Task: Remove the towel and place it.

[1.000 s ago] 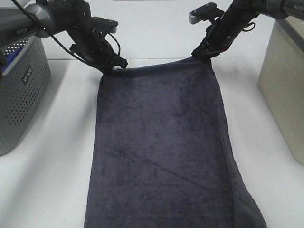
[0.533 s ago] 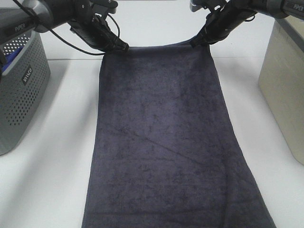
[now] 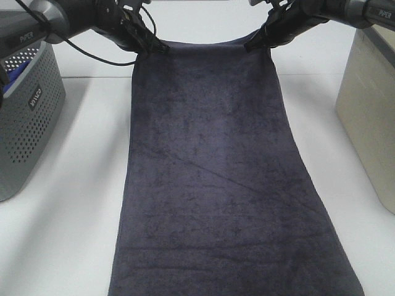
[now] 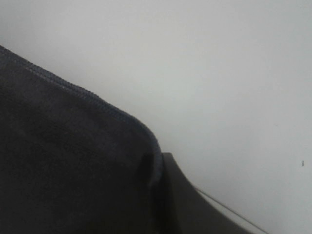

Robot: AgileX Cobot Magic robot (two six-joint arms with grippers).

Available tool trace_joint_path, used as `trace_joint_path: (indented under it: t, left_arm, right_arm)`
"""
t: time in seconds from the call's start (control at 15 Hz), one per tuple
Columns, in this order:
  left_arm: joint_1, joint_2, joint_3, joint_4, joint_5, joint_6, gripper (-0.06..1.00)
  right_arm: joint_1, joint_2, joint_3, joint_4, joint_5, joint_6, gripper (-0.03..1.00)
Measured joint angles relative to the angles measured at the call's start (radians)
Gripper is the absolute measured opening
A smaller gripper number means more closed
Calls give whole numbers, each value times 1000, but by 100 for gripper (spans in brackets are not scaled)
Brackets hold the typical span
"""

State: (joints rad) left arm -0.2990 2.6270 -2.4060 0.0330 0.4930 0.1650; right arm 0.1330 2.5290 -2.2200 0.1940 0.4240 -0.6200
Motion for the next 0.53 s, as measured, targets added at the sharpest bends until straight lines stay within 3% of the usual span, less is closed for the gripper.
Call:
trace_joint_path:
  t: [0.27,0.53]
  left_arm:
    - [0,57,0,0,-25,1,1]
    - [0,106,0,1,-140,1,1]
  right_arm:
    - [0,51,0,6,-54,2,2]
    - [0,114,0,45,-120,5,2]
